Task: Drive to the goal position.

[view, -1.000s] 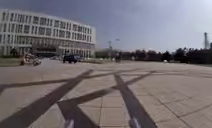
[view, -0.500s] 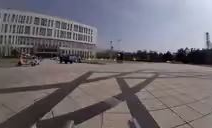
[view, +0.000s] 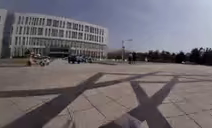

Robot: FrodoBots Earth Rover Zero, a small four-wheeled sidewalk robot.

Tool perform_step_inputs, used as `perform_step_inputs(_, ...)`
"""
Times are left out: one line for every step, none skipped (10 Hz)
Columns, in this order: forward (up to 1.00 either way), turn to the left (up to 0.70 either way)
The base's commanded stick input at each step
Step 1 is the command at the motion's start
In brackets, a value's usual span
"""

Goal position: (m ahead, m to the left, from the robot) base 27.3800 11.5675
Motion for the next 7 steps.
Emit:
perform_step_inputs(1.0, 0.0)
perform_step_inputs(1.0, 0.0)
perform_step_inputs(1.0, 0.0)
perform_step_inputs(1.0, 0.0)
perform_step_inputs(1.0, 0.0)
perform_step_inputs(1.0, 0.0)
perform_step_inputs(1.0, 0.0)
